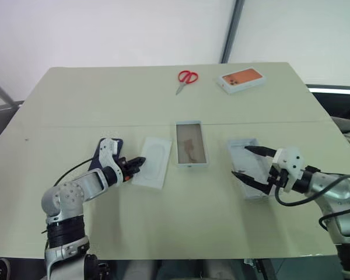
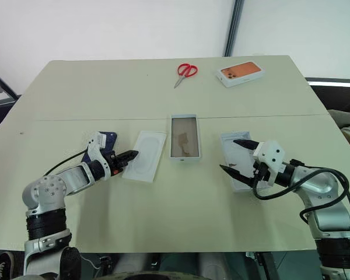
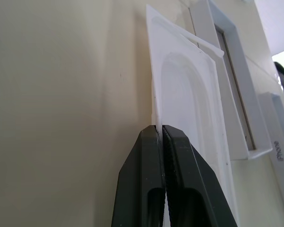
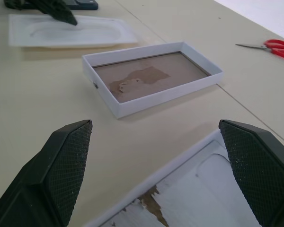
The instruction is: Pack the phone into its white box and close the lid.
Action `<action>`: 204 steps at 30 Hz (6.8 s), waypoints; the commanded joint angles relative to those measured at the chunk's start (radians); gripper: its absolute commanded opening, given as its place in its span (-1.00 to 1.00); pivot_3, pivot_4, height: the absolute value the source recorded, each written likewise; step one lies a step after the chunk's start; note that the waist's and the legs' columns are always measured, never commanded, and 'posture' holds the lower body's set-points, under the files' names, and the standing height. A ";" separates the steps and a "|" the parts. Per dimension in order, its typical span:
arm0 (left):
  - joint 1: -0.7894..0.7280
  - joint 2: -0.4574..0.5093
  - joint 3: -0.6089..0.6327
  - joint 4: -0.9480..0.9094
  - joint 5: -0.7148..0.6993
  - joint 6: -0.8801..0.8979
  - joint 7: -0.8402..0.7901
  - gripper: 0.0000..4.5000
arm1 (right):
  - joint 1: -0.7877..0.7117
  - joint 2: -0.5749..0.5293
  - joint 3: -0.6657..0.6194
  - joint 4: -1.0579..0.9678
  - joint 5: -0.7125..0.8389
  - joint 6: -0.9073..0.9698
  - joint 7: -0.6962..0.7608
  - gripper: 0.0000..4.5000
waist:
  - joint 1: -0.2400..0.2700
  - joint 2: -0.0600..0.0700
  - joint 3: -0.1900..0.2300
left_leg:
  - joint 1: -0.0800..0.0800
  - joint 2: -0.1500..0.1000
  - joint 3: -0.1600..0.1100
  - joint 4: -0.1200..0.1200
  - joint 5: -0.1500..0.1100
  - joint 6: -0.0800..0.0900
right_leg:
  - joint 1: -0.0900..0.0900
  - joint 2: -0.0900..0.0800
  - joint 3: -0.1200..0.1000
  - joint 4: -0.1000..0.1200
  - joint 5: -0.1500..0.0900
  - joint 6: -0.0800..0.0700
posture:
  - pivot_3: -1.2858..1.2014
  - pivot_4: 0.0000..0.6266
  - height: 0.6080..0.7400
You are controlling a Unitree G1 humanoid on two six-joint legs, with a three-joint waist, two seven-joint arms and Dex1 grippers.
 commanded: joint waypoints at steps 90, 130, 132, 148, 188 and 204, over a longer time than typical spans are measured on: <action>0.020 -0.151 -0.044 -0.243 -0.411 -0.034 0.524 -1.00 | -0.254 -0.052 0.142 0.109 -0.072 0.185 0.220 0.70 | 0.006 -0.014 0.007 | -0.006 -0.003 -0.001 0.001 -0.001 0.002 | -0.003 -0.002 0.000 -0.004 0.001 0.002 | 0.03 -0.52 1.00; -0.038 -0.031 -0.210 -0.261 -0.464 -0.128 0.396 0.89 | -0.338 0.081 0.135 0.155 -0.023 0.160 0.064 0.72 | -0.014 -0.011 0.007 | -0.015 -0.003 -0.001 0.012 -0.001 0.002 | -0.008 -0.001 0.001 -0.001 0.004 0.005 | 0.03 -0.52 1.00; -0.046 -0.009 -0.206 -0.271 -0.477 -0.138 0.377 0.89 | -0.338 0.087 0.142 0.153 -0.026 0.160 0.061 0.72 | -0.014 -0.011 0.007 | -0.016 -0.003 -0.001 0.012 -0.001 0.002 | -0.009 -0.002 0.001 -0.001 0.004 0.005 | 0.03 -0.52 1.00; 0.224 0.498 -0.305 -0.233 0.071 -0.633 -0.388 0.91 | -0.395 0.201 0.358 0.026 -0.302 0.260 -0.228 -0.98 | -0.014 -0.009 0.008 | -0.017 -0.003 0.002 -0.001 0.003 -0.002 | -0.018 -0.003 0.004 -0.003 0.004 0.003 | 0.03 -0.52 1.00; 0.277 0.454 -0.271 -0.188 0.217 -0.870 -0.624 0.91 | -0.495 0.232 0.472 0.036 -0.519 0.196 -0.197 -0.98 | -0.024 -0.009 0.008 | -0.016 -0.001 0.000 -0.001 0.002 0.001 | -0.018 -0.001 0.004 0.000 0.004 0.003 | 0.03 -0.52 1.00; 0.268 0.449 -0.263 -0.184 0.217 -0.861 -0.616 0.91 | -0.411 0.268 0.549 0.062 -0.547 0.211 -0.222 -0.98 | -0.023 -0.009 0.008 | -0.016 -0.001 0.000 -0.001 0.002 0.001 | -0.018 -0.001 0.004 0.000 0.004 0.003 | 0.03 -0.52 1.00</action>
